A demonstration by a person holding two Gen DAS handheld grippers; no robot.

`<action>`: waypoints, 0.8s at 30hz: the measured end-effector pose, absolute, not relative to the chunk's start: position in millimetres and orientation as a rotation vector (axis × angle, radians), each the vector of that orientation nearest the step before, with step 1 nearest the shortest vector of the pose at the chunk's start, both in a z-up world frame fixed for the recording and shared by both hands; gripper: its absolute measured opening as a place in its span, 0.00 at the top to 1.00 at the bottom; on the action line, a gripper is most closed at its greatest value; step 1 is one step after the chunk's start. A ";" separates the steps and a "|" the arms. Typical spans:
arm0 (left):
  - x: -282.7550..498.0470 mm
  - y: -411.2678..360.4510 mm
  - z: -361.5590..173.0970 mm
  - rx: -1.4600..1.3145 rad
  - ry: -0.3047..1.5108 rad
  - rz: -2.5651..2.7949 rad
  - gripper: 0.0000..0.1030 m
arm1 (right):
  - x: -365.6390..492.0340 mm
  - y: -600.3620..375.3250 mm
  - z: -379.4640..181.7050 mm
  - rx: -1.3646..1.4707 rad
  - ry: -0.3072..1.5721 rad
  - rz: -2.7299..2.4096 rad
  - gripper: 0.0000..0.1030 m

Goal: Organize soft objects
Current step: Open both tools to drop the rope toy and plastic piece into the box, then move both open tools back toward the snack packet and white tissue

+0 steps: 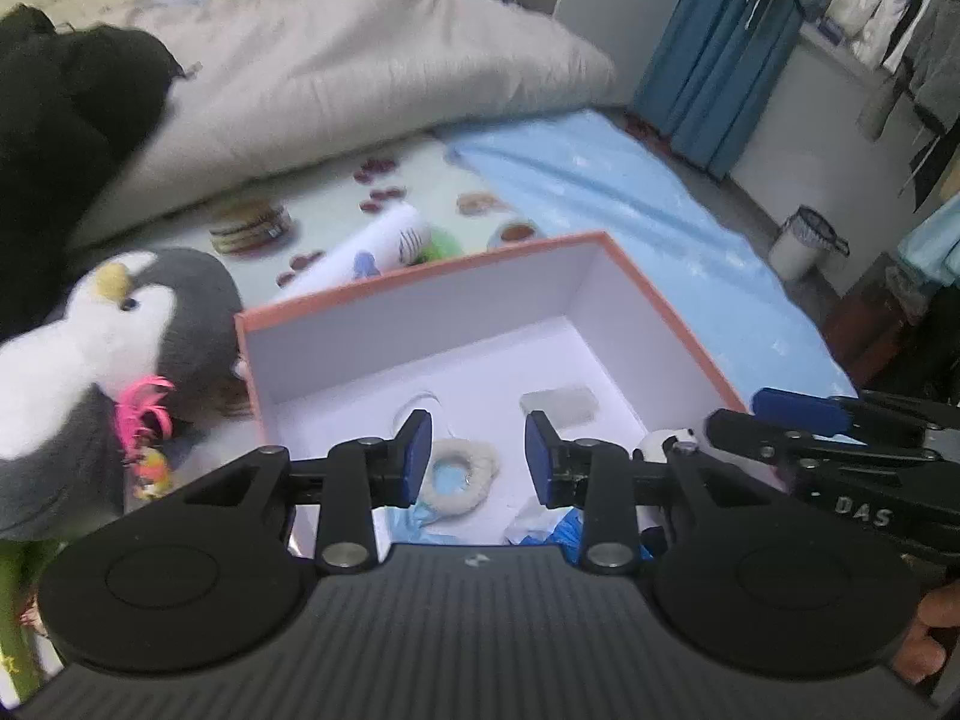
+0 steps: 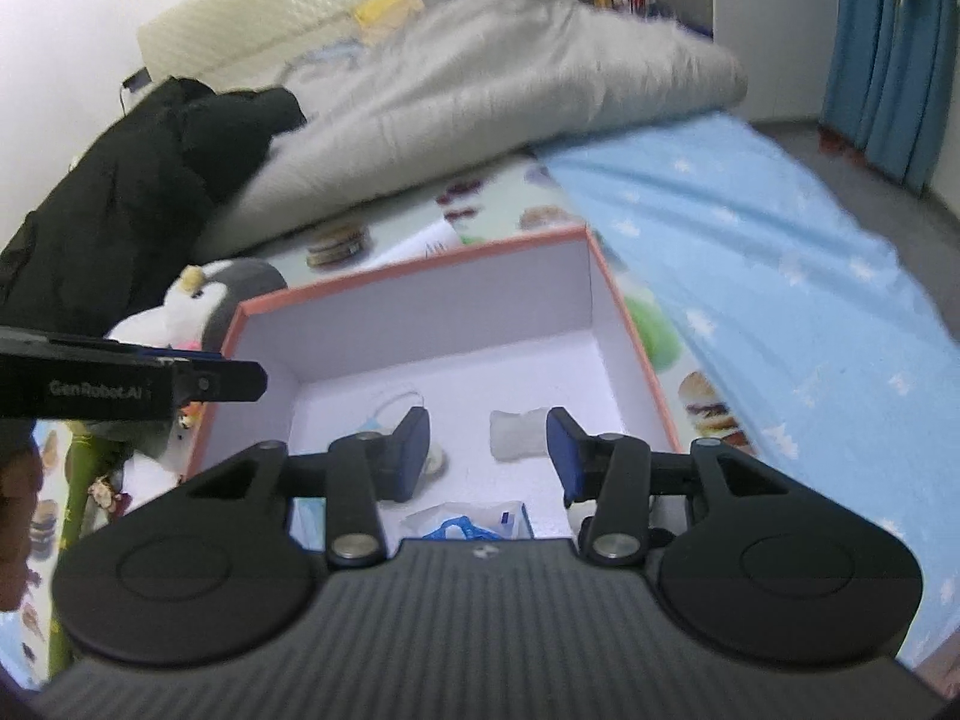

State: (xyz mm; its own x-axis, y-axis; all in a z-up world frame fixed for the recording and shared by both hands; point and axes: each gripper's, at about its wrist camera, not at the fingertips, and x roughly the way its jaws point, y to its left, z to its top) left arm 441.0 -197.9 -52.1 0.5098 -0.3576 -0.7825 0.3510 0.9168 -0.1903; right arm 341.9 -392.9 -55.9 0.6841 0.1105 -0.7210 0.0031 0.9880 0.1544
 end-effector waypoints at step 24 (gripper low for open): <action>199.3 -83.3 16.4 -0.051 0.666 -0.354 0.62 | 155.7 -320.0 10.5 0.101 0.555 0.162 0.55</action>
